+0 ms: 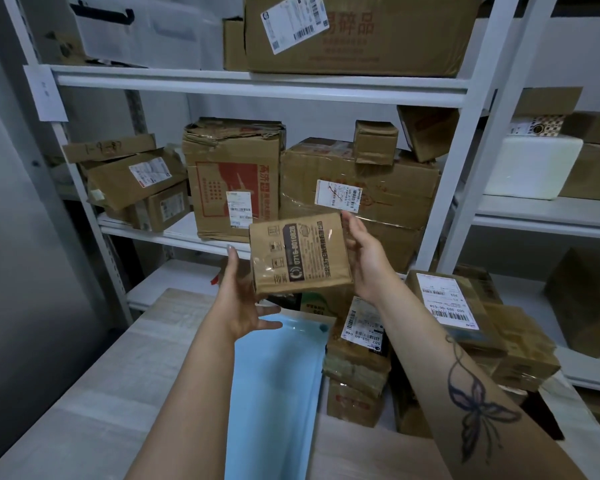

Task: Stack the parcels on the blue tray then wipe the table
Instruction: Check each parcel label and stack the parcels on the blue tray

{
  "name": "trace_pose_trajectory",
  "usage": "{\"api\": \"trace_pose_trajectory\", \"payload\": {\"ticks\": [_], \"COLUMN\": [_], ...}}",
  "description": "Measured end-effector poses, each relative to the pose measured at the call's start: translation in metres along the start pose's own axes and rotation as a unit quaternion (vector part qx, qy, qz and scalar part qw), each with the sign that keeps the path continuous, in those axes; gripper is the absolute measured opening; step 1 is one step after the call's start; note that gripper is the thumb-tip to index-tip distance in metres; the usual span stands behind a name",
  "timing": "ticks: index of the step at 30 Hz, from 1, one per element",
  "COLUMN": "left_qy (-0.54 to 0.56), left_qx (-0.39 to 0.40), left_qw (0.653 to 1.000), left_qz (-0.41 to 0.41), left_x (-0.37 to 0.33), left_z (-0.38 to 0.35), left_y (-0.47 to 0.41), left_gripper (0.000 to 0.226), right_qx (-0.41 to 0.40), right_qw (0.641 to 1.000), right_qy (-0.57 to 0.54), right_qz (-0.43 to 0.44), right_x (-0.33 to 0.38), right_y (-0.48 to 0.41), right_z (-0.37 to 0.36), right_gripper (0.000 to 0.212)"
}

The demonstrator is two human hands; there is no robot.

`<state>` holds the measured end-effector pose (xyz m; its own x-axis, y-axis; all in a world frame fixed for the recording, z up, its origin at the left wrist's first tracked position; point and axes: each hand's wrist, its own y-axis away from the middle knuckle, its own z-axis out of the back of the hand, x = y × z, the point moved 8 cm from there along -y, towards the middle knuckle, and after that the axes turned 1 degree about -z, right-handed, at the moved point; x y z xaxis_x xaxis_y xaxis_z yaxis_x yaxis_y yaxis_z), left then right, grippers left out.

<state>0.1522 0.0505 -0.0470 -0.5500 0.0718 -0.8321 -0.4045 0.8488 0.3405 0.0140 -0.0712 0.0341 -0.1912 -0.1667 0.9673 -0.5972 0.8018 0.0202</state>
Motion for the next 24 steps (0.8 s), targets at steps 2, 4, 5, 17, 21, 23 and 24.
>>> {"api": "trace_pose_trajectory", "payload": {"ticks": [2,4,5,17,21,23,24], "left_qy": [-0.004,-0.001,0.003,-0.007,-0.020,-0.040,-0.045], "left_qx": [-0.004,-0.012,-0.015,0.007,0.034,0.050,0.049], "left_qw": [1.000,1.000,1.000,0.999,0.996,0.990,0.990], "left_qz": [-0.002,-0.004,-0.003,-0.035,-0.085,-0.122,-0.126], "left_x": [-0.003,-0.004,-0.004,-0.008,-0.011,-0.014,-0.013], "left_z": [0.000,0.001,0.000,-0.004,-0.005,-0.003,-0.001], "left_y": [0.002,0.003,0.004,0.005,0.003,0.000,-0.001], "left_gripper": [0.085,0.087,0.088,0.031,0.027,0.062,0.078], "right_qx": [0.001,-0.003,-0.006,-0.020,-0.036,-0.043,-0.045], "right_qw": [1.000,1.000,1.000,0.998,0.996,0.995,0.995], "right_qy": [0.011,0.020,0.023,0.040,0.072,0.066,0.068], "right_qz": [-0.006,-0.008,-0.007,-0.047,-0.047,-0.055,-0.056], "right_x": [-0.003,-0.004,-0.004,-0.010,-0.011,-0.012,-0.013], "right_y": [0.002,0.004,0.005,0.005,0.002,0.004,0.003], "right_z": [-0.001,-0.002,-0.002,-0.001,0.000,0.000,0.000], "right_gripper": [0.037,0.036,0.034,0.031,0.004,0.028,0.038]}}
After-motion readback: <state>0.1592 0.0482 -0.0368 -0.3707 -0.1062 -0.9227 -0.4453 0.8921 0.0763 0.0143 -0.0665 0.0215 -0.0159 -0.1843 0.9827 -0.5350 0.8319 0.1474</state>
